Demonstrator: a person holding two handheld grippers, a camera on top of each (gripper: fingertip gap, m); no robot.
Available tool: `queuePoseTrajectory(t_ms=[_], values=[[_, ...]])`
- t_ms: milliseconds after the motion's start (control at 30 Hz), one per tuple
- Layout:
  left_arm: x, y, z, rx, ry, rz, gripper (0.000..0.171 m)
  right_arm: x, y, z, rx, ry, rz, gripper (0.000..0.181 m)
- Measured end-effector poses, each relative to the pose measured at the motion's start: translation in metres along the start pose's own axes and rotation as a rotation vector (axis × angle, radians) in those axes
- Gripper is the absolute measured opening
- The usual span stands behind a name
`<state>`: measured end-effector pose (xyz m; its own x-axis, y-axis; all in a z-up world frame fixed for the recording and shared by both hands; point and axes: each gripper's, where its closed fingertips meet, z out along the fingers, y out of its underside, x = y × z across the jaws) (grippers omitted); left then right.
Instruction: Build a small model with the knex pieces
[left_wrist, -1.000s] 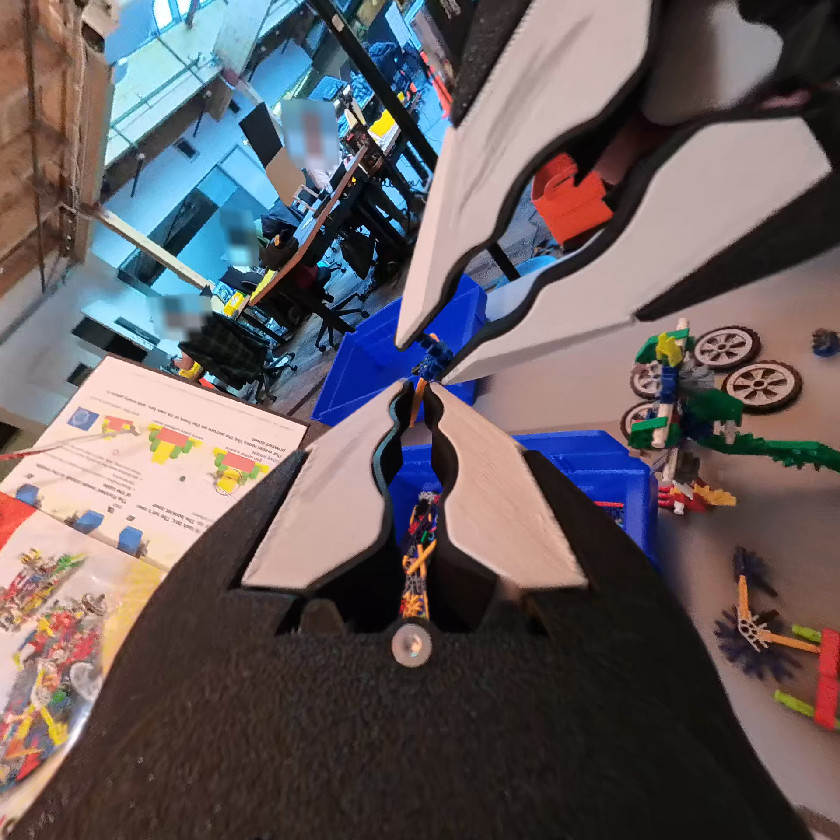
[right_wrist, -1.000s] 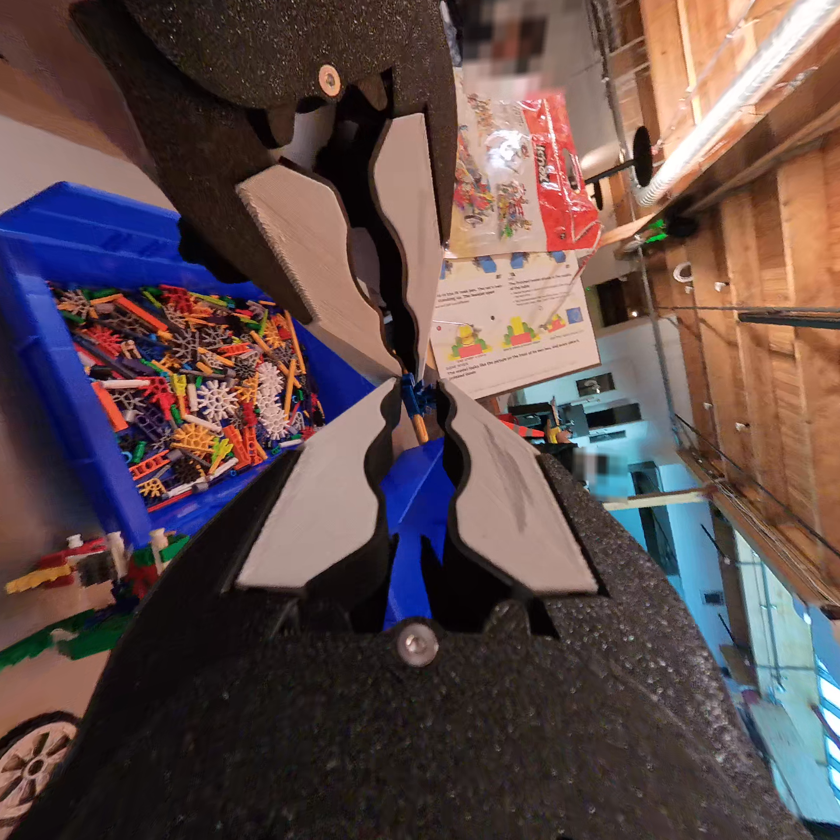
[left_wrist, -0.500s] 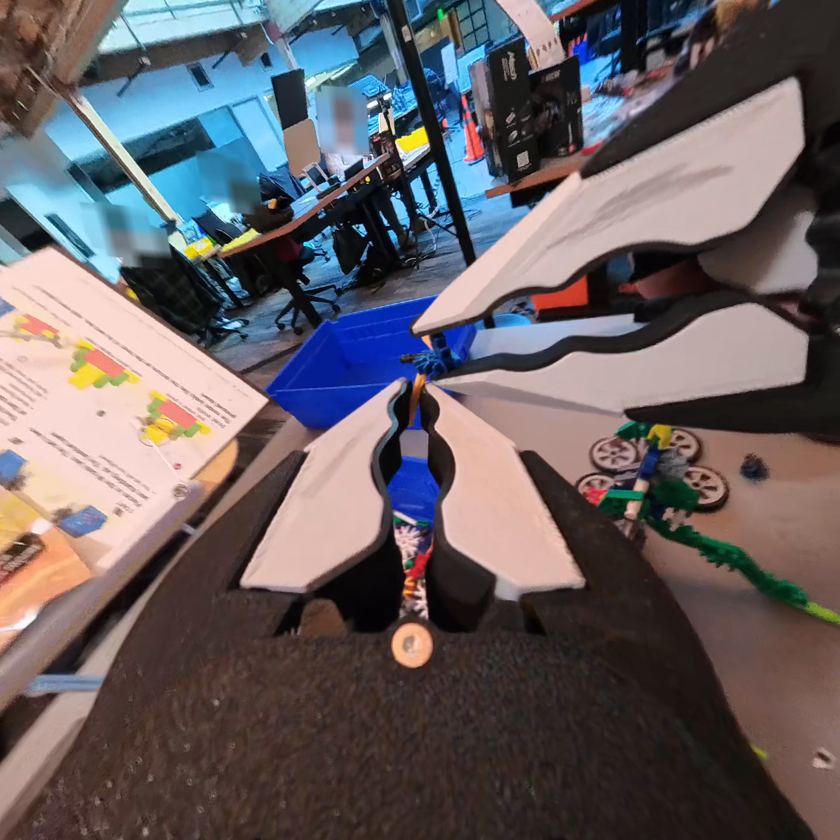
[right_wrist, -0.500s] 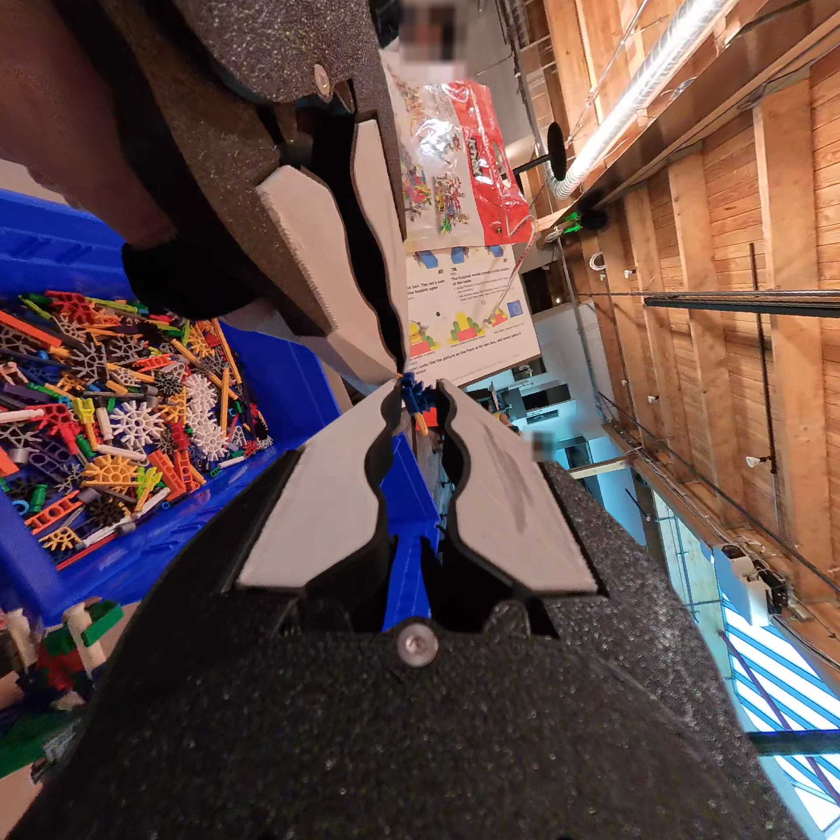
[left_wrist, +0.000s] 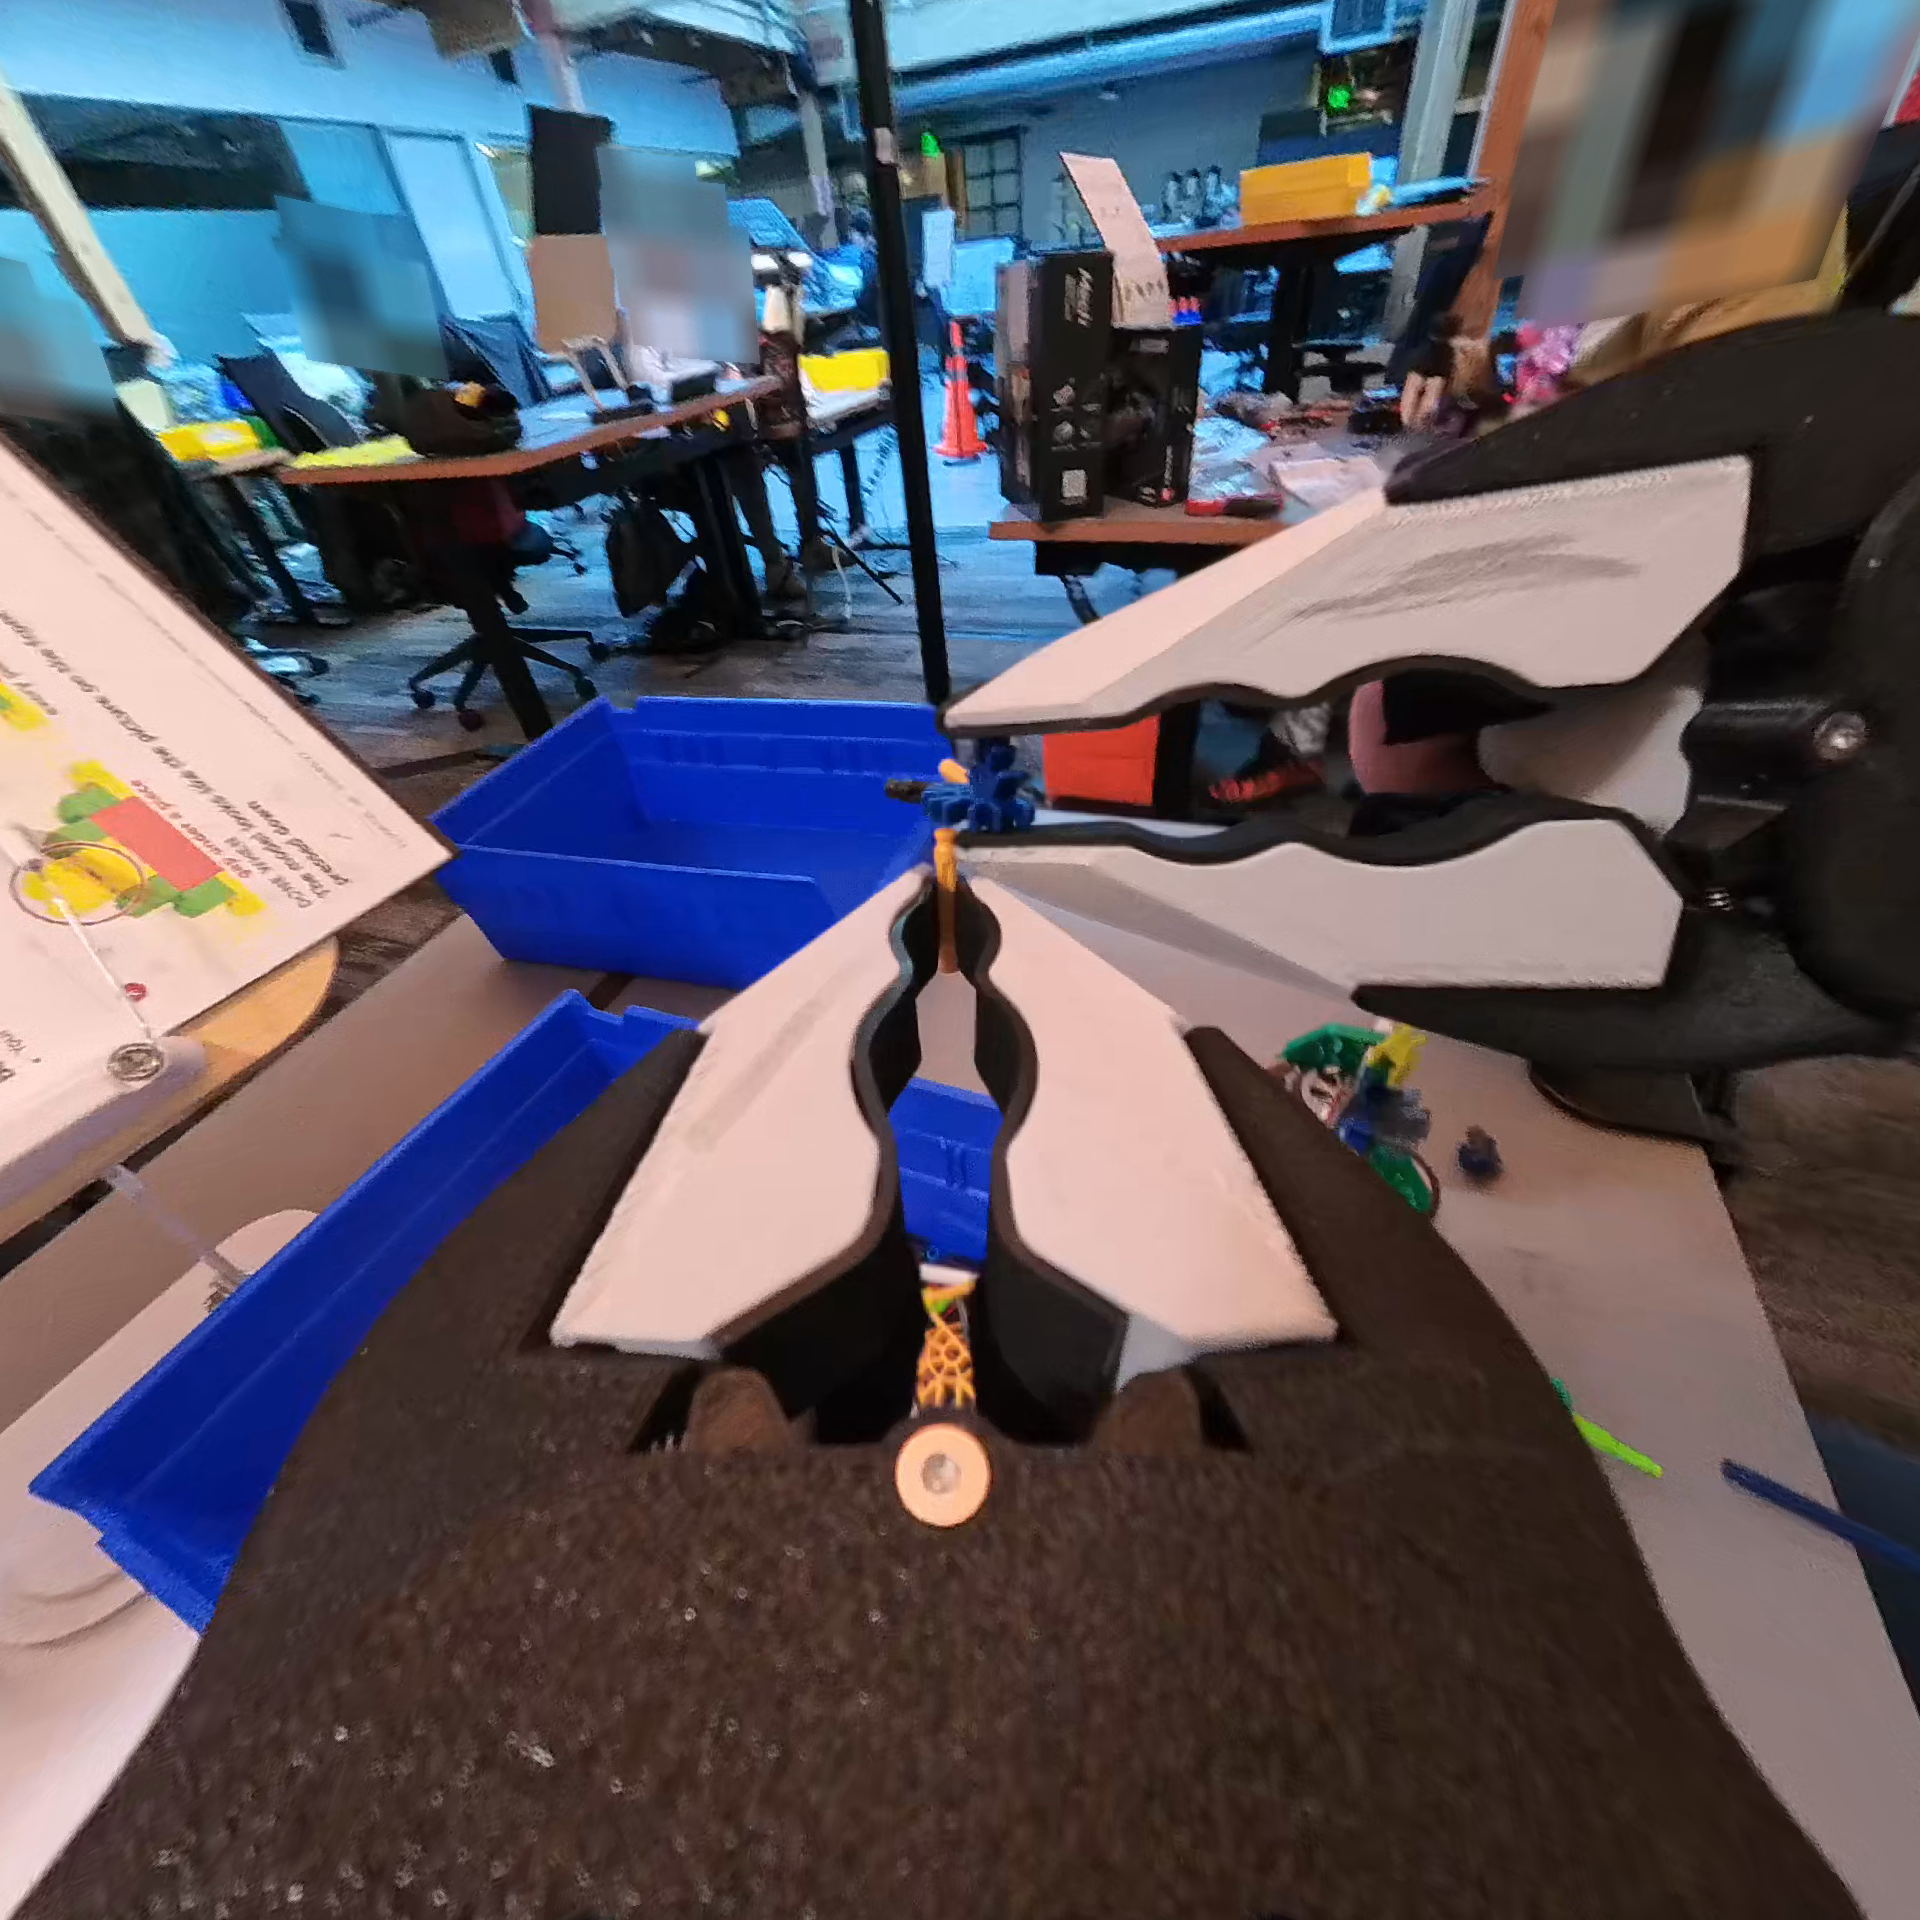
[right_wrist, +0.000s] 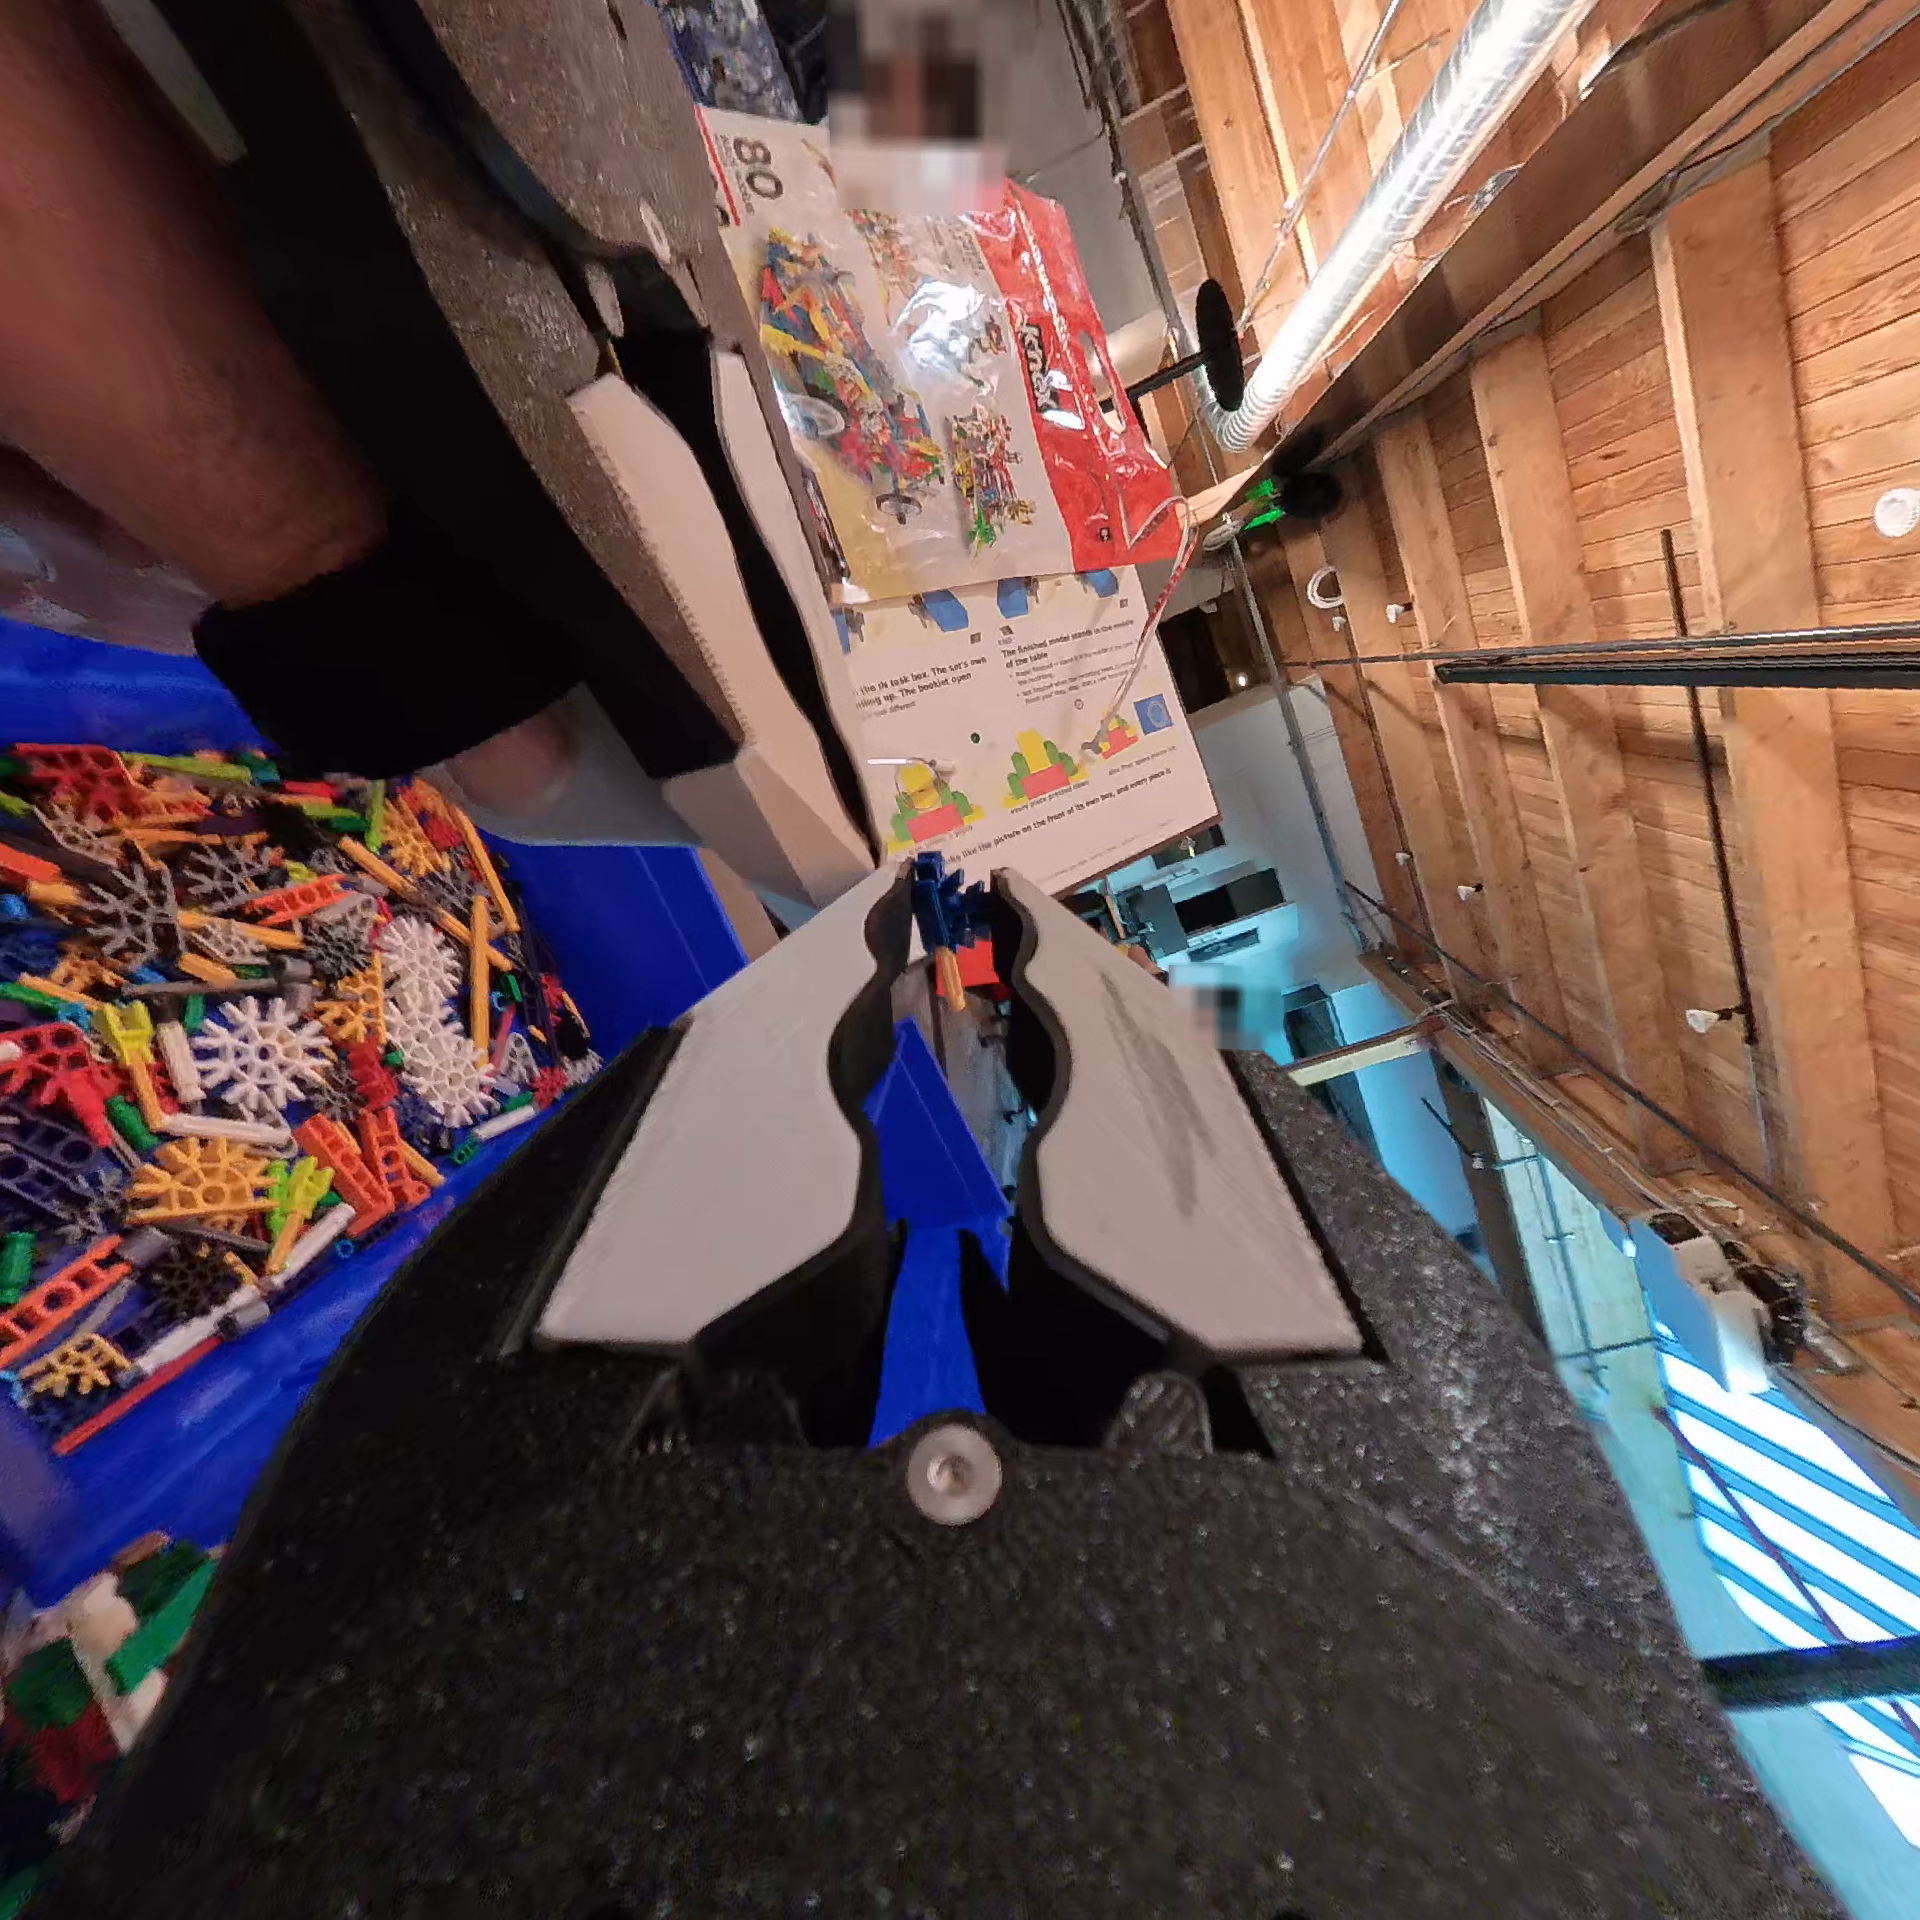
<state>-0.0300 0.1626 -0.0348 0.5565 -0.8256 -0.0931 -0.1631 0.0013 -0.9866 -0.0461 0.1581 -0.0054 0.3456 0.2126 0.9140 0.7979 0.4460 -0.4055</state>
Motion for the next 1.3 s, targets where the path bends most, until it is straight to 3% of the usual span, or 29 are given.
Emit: queuePoseTrajectory(t_ms=[33, 200, 367, 500, 567, 700, 800, 967, 1000, 1300], values=[[-0.001, 0.003, -0.001, -0.022, 0.008, 0.009, 0.0, -0.001, -0.002, 0.0, 0.013, -0.007, 0.03, 0.013], [-0.021, 0.044, 0.002, -0.227, -0.025, 0.046, 0.0, 0.006, 0.0, -0.003, 0.096, -0.147, 0.433, 0.013], [-0.046, 0.076, 0.007, -0.344, -0.114, 0.049, 0.035, 0.016, -0.006, -0.011, 0.216, -0.41, 0.927, 0.014], [-0.043, 0.068, 0.004, -0.315, -0.092, 0.071, 0.044, 0.024, -0.003, -0.017, 0.301, -0.543, 1.194, 0.013], [-0.022, 0.041, 0.0, -0.195, 0.007, 0.079, 0.044, 0.026, -0.003, -0.021, 0.336, -0.602, 1.285, 0.014], [0.024, -0.005, -0.014, -0.005, 0.228, 0.001, 0.04, 0.022, -0.005, -0.025, 0.371, -0.664, 1.366, 0.013], [0.032, -0.016, -0.016, 0.046, 0.26, -0.017, 0.032, 0.016, -0.013, -0.028, 0.393, -0.706, 1.374, 0.013], [0.046, -0.031, -0.027, 0.163, 0.425, -0.123, 0.0, 0.014, -0.025, -0.036, 0.429, -0.752, 1.349, 0.013], [0.048, -0.032, -0.029, 0.166, 0.444, -0.137, 0.0, 0.014, -0.026, -0.037, 0.434, -0.746, 1.332, 0.013], [0.044, -0.047, -0.025, 0.262, 0.342, -0.154, 0.0, 0.029, -0.03, -0.035, 0.461, -0.519, 1.255, 0.013]])
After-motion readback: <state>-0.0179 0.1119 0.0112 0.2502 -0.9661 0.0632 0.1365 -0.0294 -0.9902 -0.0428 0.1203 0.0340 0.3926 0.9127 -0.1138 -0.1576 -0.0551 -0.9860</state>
